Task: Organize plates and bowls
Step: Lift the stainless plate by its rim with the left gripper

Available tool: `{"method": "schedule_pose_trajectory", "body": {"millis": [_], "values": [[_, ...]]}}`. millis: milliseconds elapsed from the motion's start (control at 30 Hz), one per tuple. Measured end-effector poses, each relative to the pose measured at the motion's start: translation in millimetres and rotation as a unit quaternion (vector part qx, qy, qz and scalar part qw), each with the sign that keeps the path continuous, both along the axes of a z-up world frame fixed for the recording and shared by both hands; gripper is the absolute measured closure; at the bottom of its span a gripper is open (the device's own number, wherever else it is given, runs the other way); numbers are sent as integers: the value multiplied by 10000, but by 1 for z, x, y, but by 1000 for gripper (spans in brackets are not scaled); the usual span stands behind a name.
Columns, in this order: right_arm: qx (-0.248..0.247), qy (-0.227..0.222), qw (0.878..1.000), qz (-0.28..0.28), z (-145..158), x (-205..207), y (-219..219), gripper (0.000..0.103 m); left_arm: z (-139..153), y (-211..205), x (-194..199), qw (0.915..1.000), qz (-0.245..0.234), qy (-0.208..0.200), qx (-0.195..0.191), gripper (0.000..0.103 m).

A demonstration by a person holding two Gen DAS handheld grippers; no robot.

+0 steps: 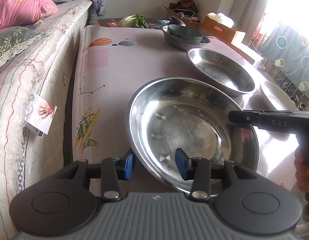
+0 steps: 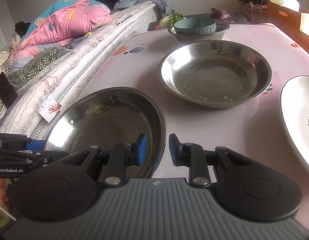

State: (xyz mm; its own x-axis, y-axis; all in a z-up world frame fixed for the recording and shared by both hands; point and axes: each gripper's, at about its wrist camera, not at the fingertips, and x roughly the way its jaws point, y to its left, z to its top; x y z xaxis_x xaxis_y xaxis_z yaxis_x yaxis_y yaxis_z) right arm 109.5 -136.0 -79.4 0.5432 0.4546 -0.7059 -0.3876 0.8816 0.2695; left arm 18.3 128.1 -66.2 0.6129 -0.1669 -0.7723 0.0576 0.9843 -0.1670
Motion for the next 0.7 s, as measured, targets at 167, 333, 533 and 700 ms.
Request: {"method": "schedule_pose_trajectory", "body": {"millis": [167, 333, 533, 700], "values": [[15, -25, 10000, -43, -1, 5, 2, 79, -2, 4, 8, 9998, 115, -43, 141, 59], [105, 46, 9999, -126, -4, 13, 5, 79, -4, 7, 18, 9998, 159, -94, 120, 59], [115, 91, 9998, -111, -9, 18, 9, 82, -5, 6, 22, 9997, 172, -138, 70, 67], [45, 63, 9999, -100, -7, 16, 11, 82, -4, 4, 18, 9998, 74, -151, 79, 67]]}}
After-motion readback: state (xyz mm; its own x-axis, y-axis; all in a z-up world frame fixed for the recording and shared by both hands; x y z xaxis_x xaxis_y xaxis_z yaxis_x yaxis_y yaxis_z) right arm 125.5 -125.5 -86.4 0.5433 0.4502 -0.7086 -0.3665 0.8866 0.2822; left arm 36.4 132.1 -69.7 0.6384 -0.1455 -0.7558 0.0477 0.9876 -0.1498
